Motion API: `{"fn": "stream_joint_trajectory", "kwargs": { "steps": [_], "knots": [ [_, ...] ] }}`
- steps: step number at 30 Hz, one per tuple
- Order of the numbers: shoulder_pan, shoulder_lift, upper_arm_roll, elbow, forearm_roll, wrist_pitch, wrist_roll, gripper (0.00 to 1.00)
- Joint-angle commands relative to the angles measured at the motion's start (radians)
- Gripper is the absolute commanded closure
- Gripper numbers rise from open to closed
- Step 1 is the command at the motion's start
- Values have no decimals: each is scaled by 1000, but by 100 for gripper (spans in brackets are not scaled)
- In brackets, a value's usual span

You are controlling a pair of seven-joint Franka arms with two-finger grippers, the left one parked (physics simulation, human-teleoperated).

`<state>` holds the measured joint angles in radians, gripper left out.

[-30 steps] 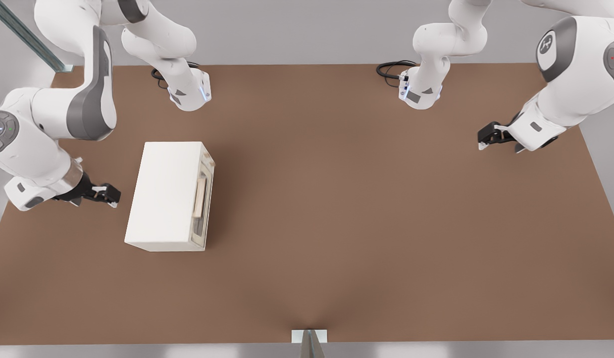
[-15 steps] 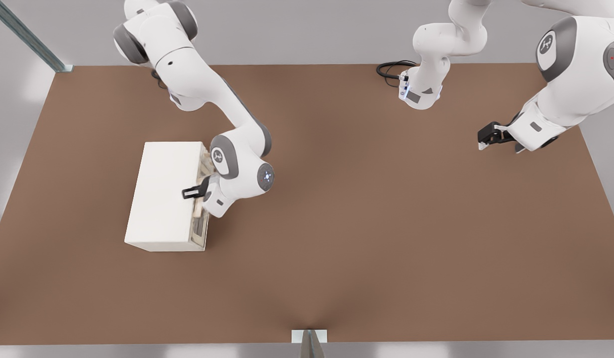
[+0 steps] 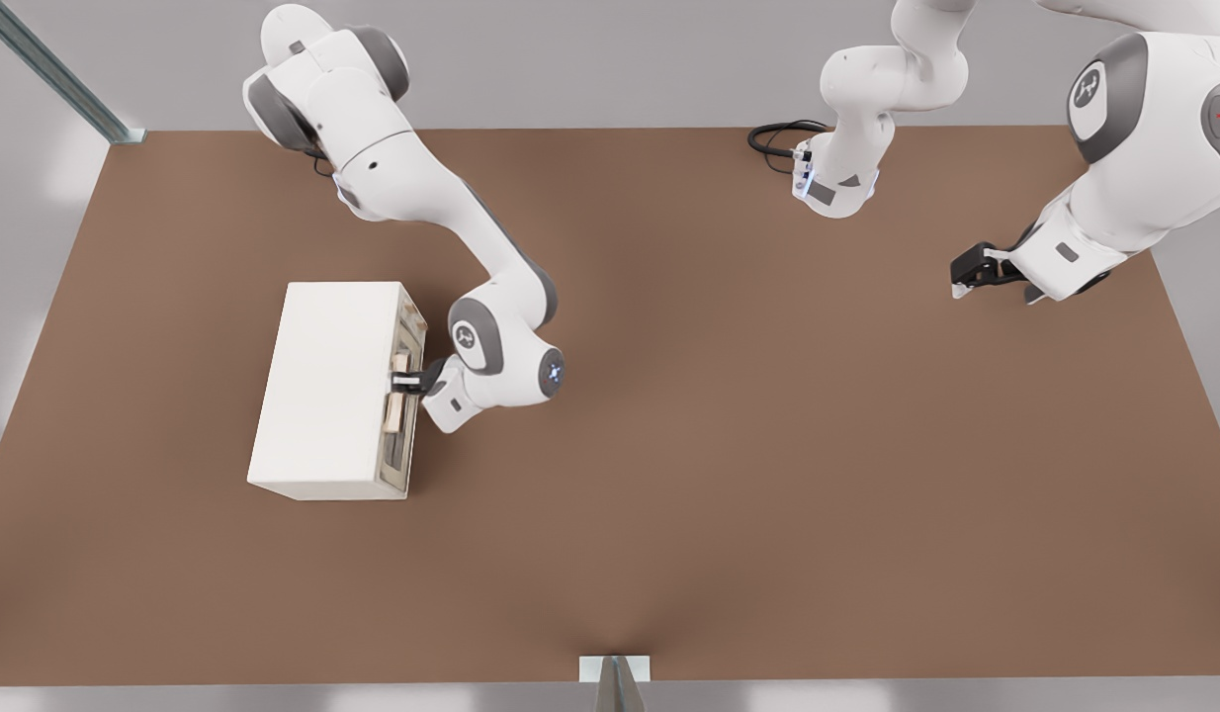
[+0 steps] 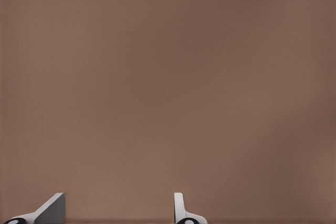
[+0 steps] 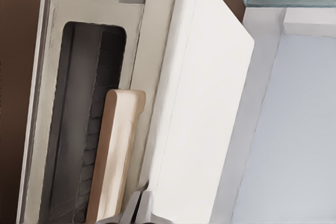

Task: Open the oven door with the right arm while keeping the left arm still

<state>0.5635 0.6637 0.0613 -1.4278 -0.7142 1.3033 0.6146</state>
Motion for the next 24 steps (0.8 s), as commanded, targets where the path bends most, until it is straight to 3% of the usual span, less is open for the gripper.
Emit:
{"fn": "stream_joint_trajectory", "kwargs": {
  "steps": [1,17,18,21,23,24],
  "knots": [
    [1,-1,0,0,2,5,277,79],
    [4,30,0,-3,1,24,332,79],
    [22,28,0,15,53,22,372,79],
    [179,194,0,332,243,5,586,79],
    [176,198,0,400,346,46,630,76],
    [110,152,-1,399,391,73,440,0]
  ]
}}
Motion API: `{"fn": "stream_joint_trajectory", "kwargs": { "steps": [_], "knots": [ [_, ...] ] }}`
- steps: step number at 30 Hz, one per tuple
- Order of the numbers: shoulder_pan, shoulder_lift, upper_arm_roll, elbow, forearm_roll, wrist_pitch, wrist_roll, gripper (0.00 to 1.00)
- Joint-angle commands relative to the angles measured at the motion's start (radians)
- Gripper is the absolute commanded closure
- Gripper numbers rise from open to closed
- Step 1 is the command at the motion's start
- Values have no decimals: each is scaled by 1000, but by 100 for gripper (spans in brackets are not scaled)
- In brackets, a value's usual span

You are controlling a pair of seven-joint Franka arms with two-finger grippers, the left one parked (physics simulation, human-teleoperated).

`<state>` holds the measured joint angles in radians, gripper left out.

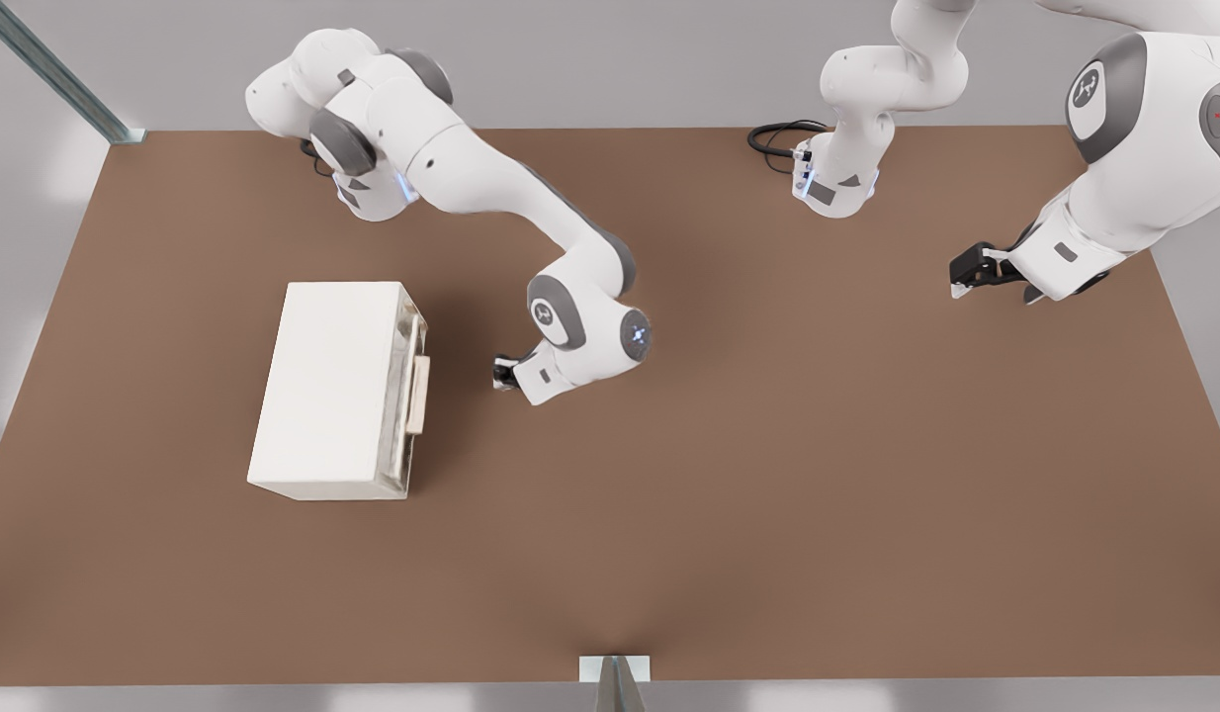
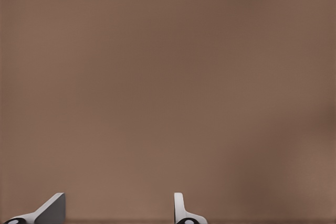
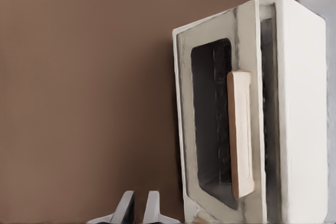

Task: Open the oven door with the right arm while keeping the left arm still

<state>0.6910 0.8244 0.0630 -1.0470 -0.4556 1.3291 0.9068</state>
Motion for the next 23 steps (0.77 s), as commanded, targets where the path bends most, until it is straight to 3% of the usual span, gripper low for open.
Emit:
{"fn": "stream_joint_trajectory", "kwargs": {
  "steps": [1,3,5,6,8,11,23],
  "knots": [
    [-70,-47,-2,19,138,64,-83,0],
    [-268,-137,-2,19,340,110,-479,0],
    [-448,-251,36,-10,379,125,-713,0],
    [-602,-379,129,-93,376,140,-765,0],
    [-714,-524,133,-206,374,200,-905,0],
    [-711,-558,57,-188,364,205,-896,0],
    [-714,-533,55,-146,365,211,-896,0]
  ]
}}
